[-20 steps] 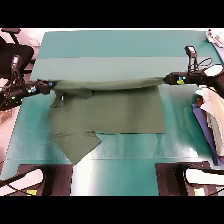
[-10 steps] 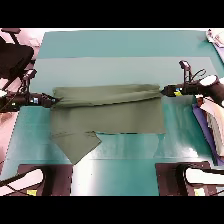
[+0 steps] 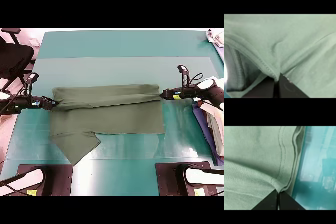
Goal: Fold the shirts.
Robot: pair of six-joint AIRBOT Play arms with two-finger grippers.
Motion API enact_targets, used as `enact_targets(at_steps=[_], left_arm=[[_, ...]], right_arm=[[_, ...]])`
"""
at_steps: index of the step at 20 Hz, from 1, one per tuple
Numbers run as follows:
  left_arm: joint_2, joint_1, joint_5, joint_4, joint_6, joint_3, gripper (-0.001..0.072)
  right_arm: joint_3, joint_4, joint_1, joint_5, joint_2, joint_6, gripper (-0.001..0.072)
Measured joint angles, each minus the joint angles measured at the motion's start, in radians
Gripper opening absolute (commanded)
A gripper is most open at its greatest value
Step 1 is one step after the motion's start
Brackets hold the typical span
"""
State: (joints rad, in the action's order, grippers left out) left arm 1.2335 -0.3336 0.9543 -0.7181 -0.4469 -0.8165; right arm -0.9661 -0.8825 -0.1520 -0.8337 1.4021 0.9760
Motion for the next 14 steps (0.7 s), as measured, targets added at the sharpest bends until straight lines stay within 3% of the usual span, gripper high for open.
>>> enact_targets(at_steps=[14], left_arm=[[0.008, 0.0, -0.003, -0.001, -0.001, 0.001, 0.0027]], right_arm=[[0.001, -0.01, 0.037, -0.077, 0.0, 0.109, 0.0019]])
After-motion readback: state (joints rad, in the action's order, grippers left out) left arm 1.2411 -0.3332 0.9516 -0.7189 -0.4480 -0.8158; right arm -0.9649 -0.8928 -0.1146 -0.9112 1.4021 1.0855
